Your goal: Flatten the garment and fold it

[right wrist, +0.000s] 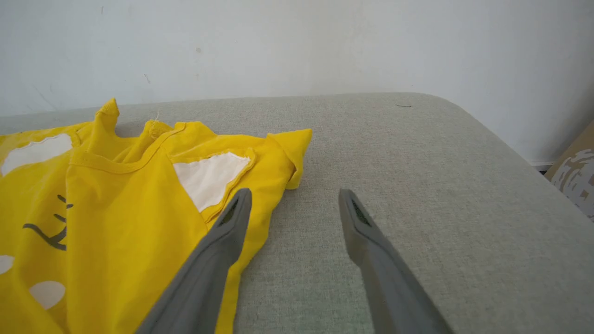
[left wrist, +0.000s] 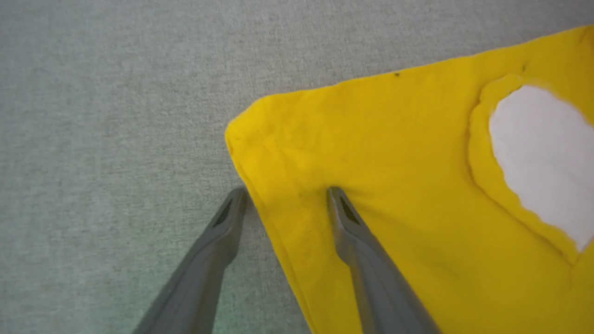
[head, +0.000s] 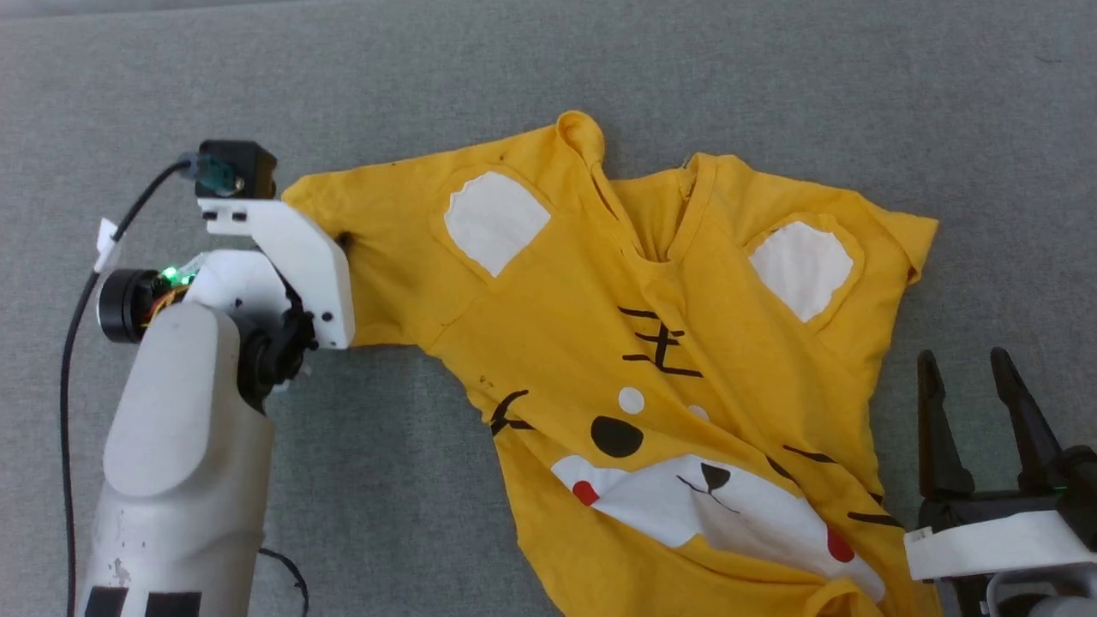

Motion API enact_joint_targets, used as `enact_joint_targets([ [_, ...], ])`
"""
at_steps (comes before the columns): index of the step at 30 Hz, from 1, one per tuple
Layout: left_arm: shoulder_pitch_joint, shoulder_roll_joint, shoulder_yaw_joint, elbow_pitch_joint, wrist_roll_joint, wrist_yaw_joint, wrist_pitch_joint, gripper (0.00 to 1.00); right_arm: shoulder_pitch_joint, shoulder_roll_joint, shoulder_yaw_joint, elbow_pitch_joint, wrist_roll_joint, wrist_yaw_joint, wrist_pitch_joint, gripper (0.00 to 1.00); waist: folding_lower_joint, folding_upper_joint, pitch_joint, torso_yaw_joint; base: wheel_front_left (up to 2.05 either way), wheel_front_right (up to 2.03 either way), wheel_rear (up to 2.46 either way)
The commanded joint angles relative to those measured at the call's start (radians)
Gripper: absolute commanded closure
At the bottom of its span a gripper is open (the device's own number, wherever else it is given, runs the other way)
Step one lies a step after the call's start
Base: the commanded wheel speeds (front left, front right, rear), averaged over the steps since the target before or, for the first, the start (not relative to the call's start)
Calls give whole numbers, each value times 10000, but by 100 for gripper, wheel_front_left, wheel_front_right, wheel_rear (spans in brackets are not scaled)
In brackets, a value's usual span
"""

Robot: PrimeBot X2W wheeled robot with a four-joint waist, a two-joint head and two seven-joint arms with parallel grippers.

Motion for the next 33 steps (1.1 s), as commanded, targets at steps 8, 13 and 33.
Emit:
enact_joint_targets([
  [8, 428, -291, -61, 466, -670, -399, 190, 100, -184, 28, 10, 274, 49, -7, -46, 0, 1, 0, -325, 79, 0, 0, 0],
  [13, 603, -542, 248, 25, -1032, -430, -1120, 100, -64, 28, 65, 418, 18, -7, 10, 0, 1, 0, -941, 248, 0, 0, 0],
  [33, 6170, -561, 3677, -4368, -2661, 746, -3010, 100, 850, 28, -107, 419, 44, -7, 417, 0, 1, 0, -2283, 1005, 0, 0, 0],
])
